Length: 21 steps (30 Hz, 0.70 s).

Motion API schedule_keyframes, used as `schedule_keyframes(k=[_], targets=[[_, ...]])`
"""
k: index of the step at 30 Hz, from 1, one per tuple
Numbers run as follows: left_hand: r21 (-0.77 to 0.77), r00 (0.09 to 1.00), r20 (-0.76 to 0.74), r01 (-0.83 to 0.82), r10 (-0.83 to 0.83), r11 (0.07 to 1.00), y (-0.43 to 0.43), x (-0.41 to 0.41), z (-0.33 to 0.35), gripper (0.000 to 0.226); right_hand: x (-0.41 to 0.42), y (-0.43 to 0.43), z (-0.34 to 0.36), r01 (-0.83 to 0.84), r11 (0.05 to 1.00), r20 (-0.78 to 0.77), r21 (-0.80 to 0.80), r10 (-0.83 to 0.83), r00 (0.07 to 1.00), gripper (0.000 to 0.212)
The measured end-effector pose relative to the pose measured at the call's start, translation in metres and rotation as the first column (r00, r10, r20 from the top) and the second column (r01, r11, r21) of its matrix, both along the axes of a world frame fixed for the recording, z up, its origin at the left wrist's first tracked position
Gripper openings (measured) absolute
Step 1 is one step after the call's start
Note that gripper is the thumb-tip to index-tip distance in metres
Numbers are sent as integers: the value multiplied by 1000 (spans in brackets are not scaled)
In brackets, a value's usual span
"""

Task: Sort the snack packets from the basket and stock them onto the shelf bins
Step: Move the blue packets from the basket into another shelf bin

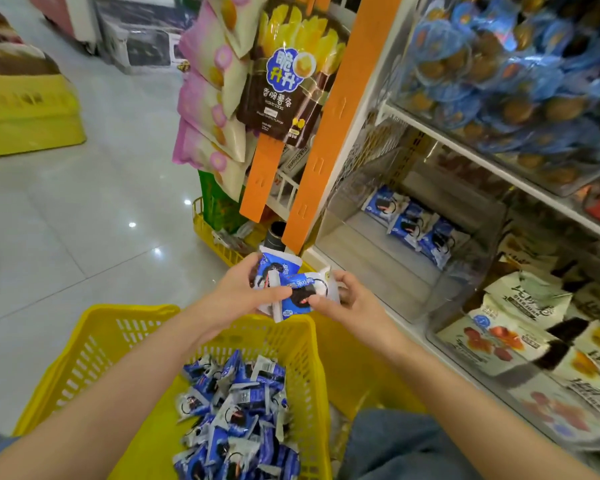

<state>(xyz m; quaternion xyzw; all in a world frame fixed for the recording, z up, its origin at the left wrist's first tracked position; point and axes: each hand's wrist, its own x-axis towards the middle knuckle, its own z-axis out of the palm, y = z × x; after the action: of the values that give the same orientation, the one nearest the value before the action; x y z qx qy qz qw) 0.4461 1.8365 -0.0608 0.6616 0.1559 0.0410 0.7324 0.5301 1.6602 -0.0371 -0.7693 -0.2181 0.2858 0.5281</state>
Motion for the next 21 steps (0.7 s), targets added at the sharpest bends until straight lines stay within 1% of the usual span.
schedule_keyframes(k=[2, 4, 6, 8, 10, 11, 12, 14, 16, 18, 21], targets=[[126, 999, 14, 41, -43, 991, 1, 6, 3, 39, 3, -1, 6, -48, 995, 104, -86, 56, 993, 13], [213, 997, 29, 60, -68, 975, 1, 14, 5, 40, 6, -3, 10, -42, 991, 143, -125, 60, 988, 13], [221, 996, 58, 55, -70, 974, -1, 20, 5, 42, 11, -5, 17, -32, 987, 154, -160, 57, 986, 18], [200, 994, 98, 26, -47, 979, -3, 26, 2, 36, 19, -7, 26, -17, 984, 177, -175, 48, 983, 13], [182, 994, 109, -24, 5, 983, -3, 31, -2, 33, 35, -10, 38, 48, 984, 206, -171, -12, 979, 6], [184, 995, 98, -44, 26, 982, -2, 34, -5, 32, 46, -12, 42, 111, 983, 228, -147, -75, 971, 6], [193, 996, 84, -54, 39, 980, 0, 36, -7, 30, 60, -13, 46, 190, 976, 260, -106, -157, 953, 10], [201, 996, 60, -73, 62, 977, 2, 41, -10, 31, 97, -14, 48, 373, 927, 317, -27, -346, 883, 22], [184, 994, 43, -104, 98, 977, 3, 45, -12, 32, 135, -12, 45, 495, 869, 347, -5, -463, 816, 38], [177, 991, 26, -135, 132, 975, 5, 49, -12, 34, 167, -5, 37, 549, 835, 380, -44, -494, 782, 49], [173, 989, 14, -150, 149, 973, 8, 52, -11, 35, 204, 4, 18, 568, 806, 473, -166, -440, 763, 53]])
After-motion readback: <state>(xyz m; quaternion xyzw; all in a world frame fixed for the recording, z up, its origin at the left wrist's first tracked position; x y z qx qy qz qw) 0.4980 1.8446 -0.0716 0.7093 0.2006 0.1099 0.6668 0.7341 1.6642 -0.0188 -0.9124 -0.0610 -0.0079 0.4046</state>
